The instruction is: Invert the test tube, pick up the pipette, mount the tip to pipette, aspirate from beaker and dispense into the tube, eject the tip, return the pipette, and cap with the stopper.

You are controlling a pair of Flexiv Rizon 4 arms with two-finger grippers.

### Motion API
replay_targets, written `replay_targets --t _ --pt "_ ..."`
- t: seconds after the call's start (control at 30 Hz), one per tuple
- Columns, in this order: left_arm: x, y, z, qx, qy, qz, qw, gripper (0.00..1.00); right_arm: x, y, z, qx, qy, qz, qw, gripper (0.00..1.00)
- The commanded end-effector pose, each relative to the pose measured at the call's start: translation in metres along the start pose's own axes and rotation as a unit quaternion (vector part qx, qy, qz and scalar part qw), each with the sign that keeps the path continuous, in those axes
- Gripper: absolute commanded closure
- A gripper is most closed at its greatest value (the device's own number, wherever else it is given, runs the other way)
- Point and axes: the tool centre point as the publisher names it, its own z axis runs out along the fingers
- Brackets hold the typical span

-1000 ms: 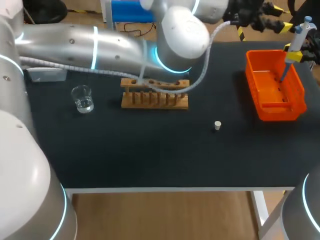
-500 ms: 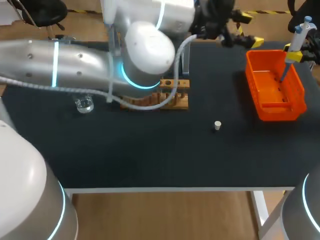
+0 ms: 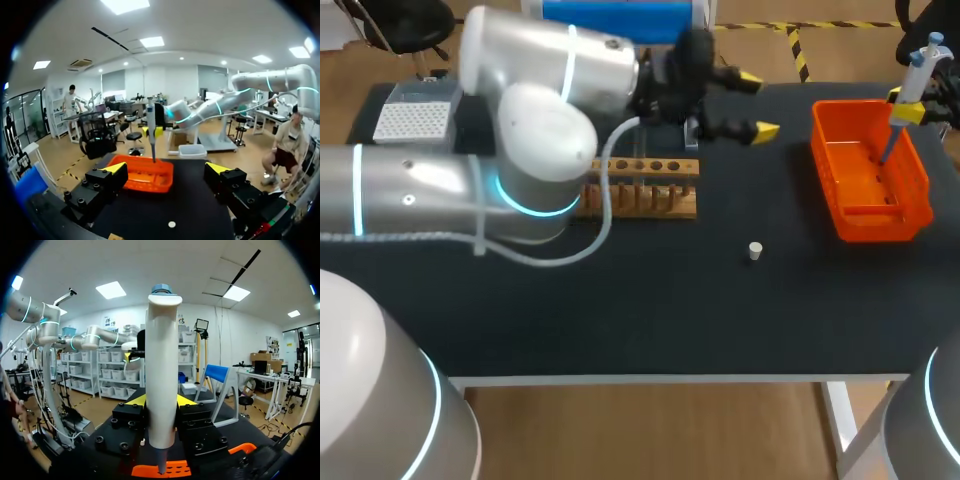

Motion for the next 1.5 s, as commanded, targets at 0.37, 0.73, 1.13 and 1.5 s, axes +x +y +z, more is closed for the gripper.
replay_targets --t 0.37,0.73,1.13,1.5 --pt "0.007 0.05 -0.062 0.155 0.008 -0.001 0.988 0.0 -0.001 0.0 -0.001 0.0 0.002 0.0 1.0 1.0" --pt "0.012 0.061 -0.079 0.176 -0.005 -0.002 0.984 0.0 -0.001 0.0 -0.001 0.0 0.002 0.0 1.0 1.0" --pt "0.019 0.061 -0.085 0.155 -0.029 -0.008 0.987 0.0 -0.001 0.0 -0.001 0.0 0.002 0.0 1.0 1.0" --pt "0.016 0.05 -0.092 0.12 -0.027 -0.015 0.992 0.0 -0.001 0.0 -0.001 0.0 0.002 0.0 1.0 1.0"
